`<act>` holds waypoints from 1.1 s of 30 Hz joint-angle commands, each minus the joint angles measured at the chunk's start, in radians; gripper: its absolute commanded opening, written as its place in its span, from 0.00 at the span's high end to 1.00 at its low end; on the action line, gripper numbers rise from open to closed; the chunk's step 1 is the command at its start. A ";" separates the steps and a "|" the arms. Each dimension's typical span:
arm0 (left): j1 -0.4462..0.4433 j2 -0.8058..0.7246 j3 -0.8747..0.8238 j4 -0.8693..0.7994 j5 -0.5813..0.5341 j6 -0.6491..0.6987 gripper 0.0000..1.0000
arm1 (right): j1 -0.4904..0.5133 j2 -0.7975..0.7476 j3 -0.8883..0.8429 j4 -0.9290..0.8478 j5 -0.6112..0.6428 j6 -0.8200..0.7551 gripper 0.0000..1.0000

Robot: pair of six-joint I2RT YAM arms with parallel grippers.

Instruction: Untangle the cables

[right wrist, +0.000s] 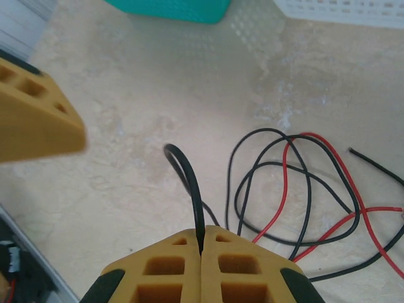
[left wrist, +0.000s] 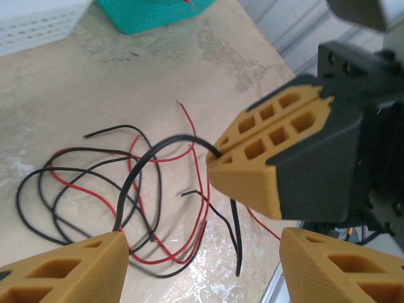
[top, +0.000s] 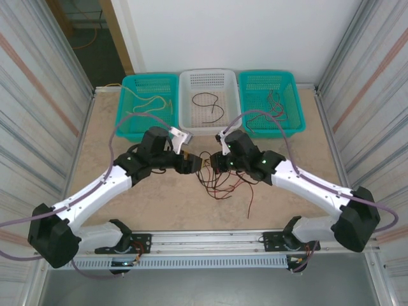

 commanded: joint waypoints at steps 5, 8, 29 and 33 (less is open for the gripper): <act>0.001 0.067 -0.066 0.188 0.052 -0.038 0.40 | -0.046 -0.107 -0.039 0.032 -0.060 0.013 1.00; -0.005 0.102 -0.075 0.244 0.068 -0.047 0.43 | -0.047 -0.130 -0.036 0.031 -0.070 0.014 1.00; -0.050 -0.018 0.059 0.145 -0.111 -0.001 1.00 | -0.104 -0.158 -0.045 -0.042 -0.017 0.070 0.49; -0.073 -0.050 0.166 -0.009 -0.249 0.003 1.00 | -0.059 -0.174 -0.065 -0.052 -0.002 0.064 0.32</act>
